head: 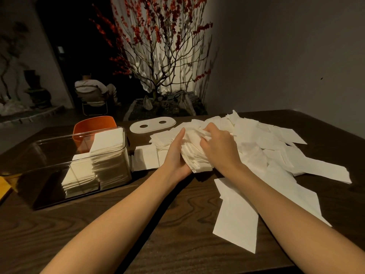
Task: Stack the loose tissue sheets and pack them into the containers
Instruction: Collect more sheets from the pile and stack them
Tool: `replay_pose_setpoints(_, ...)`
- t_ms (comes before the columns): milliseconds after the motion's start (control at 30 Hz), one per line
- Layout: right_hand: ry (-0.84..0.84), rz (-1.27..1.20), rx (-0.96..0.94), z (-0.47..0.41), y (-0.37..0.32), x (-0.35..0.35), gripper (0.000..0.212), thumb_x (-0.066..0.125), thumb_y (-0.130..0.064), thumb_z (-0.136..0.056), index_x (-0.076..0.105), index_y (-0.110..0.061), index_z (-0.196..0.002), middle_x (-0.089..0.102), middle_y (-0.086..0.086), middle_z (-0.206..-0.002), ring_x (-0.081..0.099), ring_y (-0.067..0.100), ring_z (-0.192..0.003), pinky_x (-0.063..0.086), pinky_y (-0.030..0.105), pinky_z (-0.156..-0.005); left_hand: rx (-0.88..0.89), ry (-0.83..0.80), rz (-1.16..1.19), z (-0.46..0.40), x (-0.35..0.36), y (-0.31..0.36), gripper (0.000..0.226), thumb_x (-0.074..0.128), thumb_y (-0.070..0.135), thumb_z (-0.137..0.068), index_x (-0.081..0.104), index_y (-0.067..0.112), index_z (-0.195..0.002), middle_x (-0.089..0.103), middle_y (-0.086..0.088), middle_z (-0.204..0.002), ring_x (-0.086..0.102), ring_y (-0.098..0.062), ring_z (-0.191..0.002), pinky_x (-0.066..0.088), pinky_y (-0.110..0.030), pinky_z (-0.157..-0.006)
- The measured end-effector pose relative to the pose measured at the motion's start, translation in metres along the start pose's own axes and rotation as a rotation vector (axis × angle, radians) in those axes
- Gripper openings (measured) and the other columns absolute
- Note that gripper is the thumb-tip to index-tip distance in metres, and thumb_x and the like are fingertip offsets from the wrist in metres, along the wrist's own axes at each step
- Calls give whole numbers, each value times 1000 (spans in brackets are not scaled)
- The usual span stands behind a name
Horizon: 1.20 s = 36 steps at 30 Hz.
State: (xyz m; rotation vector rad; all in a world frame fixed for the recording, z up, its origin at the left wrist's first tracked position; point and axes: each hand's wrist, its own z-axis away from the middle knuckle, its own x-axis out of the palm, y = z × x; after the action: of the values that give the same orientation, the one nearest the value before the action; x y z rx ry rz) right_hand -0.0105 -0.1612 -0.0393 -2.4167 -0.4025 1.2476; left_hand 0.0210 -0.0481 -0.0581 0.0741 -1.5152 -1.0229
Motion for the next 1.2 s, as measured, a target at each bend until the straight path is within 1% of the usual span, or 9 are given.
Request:
replay_pose_setpoints(200, 212, -326, 294, -8, 17, -3, 28, 54, -23, -97, 53, -12, -122, 60, 8, -117, 51, 12, -87, 49, 24, -78, -20, 120, -17, 2, 3, 3, 35, 61, 41, -90, 53, 8, -101, 63, -23, -111, 56, -36, -116, 41, -50, -102)
replay_pose_setpoints(333, 121, -118, 29, -4, 17, -2, 25, 57, -26, -95, 55, -13, -117, 65, 8, -105, 62, 17, -82, 56, 28, -74, -46, 99, -26, 3, 4, 3, 37, 59, 40, -91, 57, 4, -97, 66, -23, -104, 58, -35, -111, 42, -48, -99)
replay_pose_setpoints(467, -12, 92, -277, 2, 13, 5, 29, 58, -33, -94, 56, -16, -117, 68, 6, -105, 64, 22, -88, 43, 24, -68, -32, 27, -47, 4, 5, 3, 44, 56, 45, -92, 66, 5, -108, 70, -20, -102, 64, -34, -99, 46, -48, -94)
replay_pose_setpoints(567, -30, 26, -364, 4, 13, 7, 39, 52, -51, -90, 66, -19, -109, 71, 3, -99, 65, 20, -87, 48, 28, -71, -26, 59, -45, 6, 5, 5, 48, 58, 46, -91, 72, 0, -93, 71, -20, -91, 67, -33, -89, 46, -46, -95)
replay_pose_setpoints(667, -12, -241, -213, 5, 15, 5, 61, 29, -63, -87, 72, -19, -96, 72, -1, -97, 63, 13, -85, 52, 30, -71, 33, 82, -35, 8, 7, 6, 32, 57, 33, -93, 65, 3, -100, 71, -20, -91, 68, -32, -85, 48, -49, -92)
replay_pose_setpoints(767, 20, -346, 92, -3, 16, 8, 44, 38, -49, -97, 67, -15, -99, 69, 3, -103, 62, 15, -89, 55, 33, -82, 89, 107, -9, 6, 5, 7, 18, 51, 21, -92, 58, 5, -97, 67, -16, -86, 62, -29, -86, 42, -50, -102)
replay_pose_setpoints(933, -569, -900, 579, -4, 11, -4, 28, 57, -44, -92, 56, -25, -112, 66, 5, -111, 63, 22, -103, 58, 39, -83, 191, 102, -116, 8, 6, 5, 32, 42, 23, -89, 65, 4, -102, 70, -18, -98, 62, -35, -95, 46, -48, -95)
replay_pose_setpoints(1067, -749, -1079, 593, 0, 14, -13, 43, 73, -24, -81, 49, -25, -117, 63, 8, -116, 59, 24, -111, 53, 40, -94, 214, 102, -166, 9, 7, 2, 44, 38, 26, -88, 64, 5, -116, 63, -19, -124, 57, -37, -115, 41, -50, -106)
replay_pose_setpoints(1200, -767, -1035, 583, 3, 15, -19, 36, 74, -20, -80, 56, -22, -111, 63, 7, -113, 60, 24, -108, 57, 35, -86, 247, 100, -246, 15, 5, 2, 48, 36, 29, -89, 61, 7, -123, 66, -16, -121, 63, -31, -105, 48, -44, -95)
